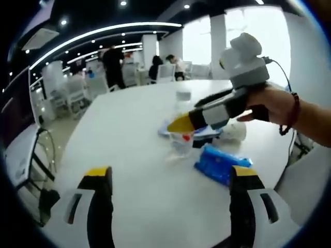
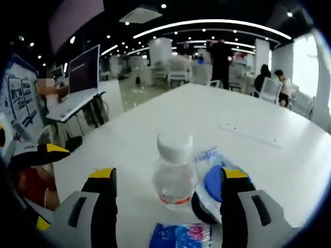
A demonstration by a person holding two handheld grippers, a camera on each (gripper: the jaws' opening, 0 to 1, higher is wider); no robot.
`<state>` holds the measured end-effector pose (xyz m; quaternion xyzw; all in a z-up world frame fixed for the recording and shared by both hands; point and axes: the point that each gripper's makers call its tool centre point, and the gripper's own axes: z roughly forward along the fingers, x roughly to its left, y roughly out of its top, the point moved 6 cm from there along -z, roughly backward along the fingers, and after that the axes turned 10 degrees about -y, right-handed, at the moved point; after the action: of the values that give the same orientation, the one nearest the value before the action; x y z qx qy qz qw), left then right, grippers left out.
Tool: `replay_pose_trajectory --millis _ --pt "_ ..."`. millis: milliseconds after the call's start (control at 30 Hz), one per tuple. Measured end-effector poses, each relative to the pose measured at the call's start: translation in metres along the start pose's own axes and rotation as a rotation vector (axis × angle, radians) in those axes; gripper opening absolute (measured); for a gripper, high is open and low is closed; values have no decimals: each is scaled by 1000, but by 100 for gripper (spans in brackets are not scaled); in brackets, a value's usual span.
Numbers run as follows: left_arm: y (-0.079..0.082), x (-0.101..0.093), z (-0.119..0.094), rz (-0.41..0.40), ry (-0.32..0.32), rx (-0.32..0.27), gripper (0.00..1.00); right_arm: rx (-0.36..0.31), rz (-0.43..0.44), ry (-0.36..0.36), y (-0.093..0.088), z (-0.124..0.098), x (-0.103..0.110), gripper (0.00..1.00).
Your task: Arrange the tabletop items into an orderly group along one side of the table until the central work area is clear of visible clutter.
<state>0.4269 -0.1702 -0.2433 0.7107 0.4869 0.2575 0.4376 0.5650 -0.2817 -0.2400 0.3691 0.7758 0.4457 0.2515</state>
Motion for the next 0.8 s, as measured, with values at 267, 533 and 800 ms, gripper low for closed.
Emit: replay_pose_trajectory --millis 267,533,800 --pt "-2 0 1 -12 -2 3 92 -48 0 29 6 -13 -4 99" --pt "-3 -1 2 -30 -8 5 94 -77 8 75 9 -33 -15 100" --pt "-4 -2 3 -23 -12 18 93 -108 -43 117 4 -55 -22 100"
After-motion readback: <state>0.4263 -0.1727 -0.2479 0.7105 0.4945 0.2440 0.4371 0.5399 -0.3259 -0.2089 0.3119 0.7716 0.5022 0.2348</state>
